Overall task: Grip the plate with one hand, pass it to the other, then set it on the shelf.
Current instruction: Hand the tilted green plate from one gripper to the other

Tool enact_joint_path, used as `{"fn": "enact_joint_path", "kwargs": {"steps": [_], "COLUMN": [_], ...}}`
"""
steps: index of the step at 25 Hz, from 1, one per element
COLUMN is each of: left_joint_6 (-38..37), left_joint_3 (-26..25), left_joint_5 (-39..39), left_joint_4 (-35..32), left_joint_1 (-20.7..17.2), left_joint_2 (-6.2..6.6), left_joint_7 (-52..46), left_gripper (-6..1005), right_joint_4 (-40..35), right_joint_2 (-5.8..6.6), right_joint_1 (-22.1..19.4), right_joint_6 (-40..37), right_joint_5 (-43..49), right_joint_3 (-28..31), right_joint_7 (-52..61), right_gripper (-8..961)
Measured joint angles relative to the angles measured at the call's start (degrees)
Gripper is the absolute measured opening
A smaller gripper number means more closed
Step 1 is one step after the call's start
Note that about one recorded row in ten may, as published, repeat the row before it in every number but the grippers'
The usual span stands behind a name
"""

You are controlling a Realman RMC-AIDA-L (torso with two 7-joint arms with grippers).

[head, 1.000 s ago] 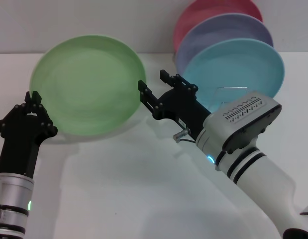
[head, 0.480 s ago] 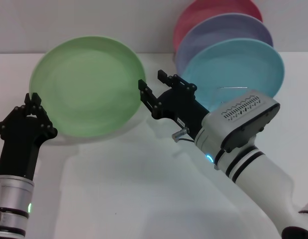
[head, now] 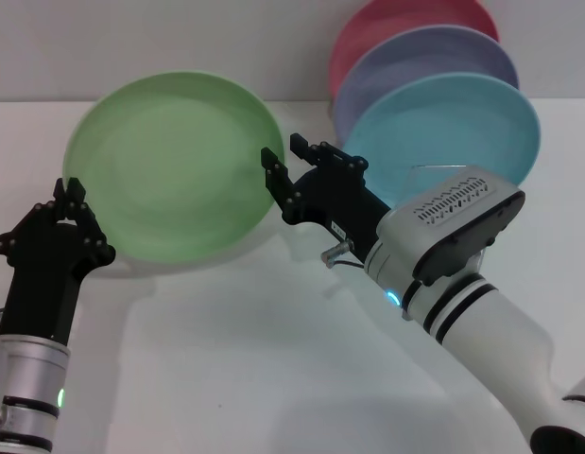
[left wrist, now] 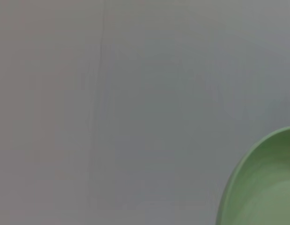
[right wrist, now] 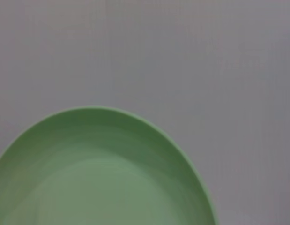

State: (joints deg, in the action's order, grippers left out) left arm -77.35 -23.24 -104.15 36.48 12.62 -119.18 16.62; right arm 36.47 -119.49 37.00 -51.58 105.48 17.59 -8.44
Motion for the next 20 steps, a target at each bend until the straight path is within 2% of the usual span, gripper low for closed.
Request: {"fn": "enact_joint_path", "kwargs": {"steps": [1,7,12,20], "left_joint_6": [0.00,0.04,0.32,0.43], "left_joint_3": [0.02,0.26,0.28,0.24], "left_joint_5": [0.00,0.00,0.23,0.62], "left_joint_4": [0.00,-0.01,-0.17,-0.45], "left_joint_1": [0.03,0.12,0.28,0.32], "left_joint_2": [0.00,0.00,0.00,0.00], "left_joint_7": [0.00,0.00,-0.02,-0.17], "left_gripper": [42,42,42,43], "right_joint_4": [0.02,0.10,0.18,0.18], "right_joint_2": [-0.03,-0.04,-0.04,-0.04], "right_joint_1": [0.00,0.00,0.00,0.00], "right_joint_6": [0.00,0.00,0.00,-0.01], "right_joint_5": [0.03,0.17,0.22,0.25], "right_joint_3": [0.15,0.42,0.42,0.52], "right_joint_7": [0.00,0.00,0.00,0.15], "right_gripper": [380,385,318,319]}}
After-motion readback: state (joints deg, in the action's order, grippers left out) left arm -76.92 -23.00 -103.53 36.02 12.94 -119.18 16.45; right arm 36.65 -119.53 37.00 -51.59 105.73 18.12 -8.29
